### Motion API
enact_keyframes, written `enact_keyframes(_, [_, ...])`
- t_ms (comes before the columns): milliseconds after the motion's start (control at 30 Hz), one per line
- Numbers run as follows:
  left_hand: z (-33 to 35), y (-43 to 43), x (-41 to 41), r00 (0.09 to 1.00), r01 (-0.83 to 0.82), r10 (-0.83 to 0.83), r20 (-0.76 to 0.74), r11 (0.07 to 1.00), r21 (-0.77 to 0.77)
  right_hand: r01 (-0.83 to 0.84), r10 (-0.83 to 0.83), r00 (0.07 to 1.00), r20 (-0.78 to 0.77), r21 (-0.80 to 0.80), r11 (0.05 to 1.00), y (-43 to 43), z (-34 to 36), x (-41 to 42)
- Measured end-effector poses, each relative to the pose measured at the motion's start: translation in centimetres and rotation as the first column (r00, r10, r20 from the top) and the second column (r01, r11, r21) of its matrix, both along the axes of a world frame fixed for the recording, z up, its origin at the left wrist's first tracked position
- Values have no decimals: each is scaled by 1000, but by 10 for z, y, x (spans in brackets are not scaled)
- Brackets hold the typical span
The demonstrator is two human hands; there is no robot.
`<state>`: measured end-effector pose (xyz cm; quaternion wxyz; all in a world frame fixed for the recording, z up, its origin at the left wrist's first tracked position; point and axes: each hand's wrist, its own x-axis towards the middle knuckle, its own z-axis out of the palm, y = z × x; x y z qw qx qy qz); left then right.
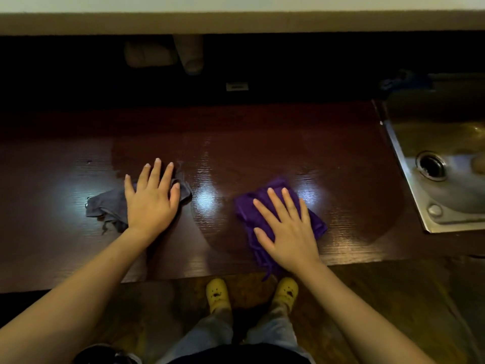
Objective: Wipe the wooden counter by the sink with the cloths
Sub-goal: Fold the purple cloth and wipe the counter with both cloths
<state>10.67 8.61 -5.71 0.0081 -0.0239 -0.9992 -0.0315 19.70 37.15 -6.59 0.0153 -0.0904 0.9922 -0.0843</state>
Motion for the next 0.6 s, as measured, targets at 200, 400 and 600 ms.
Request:
enact_keyframes(200, [-1, 0, 0, 1000, -5, 5, -16, 1000, 1, 148, -148, 989, -4, 37, 988, 55, 2, 13])
enact_keyframes(400, [0, 0, 0, 1000, -9, 9, -11, 1000, -6, 309, -310, 950, 16, 65, 949, 101, 3, 19])
enact_keyframes(600, [-1, 2, 1, 1000, -8, 8, -23, 1000, -3, 492, -493, 870, 21, 58, 869, 137, 4, 23])
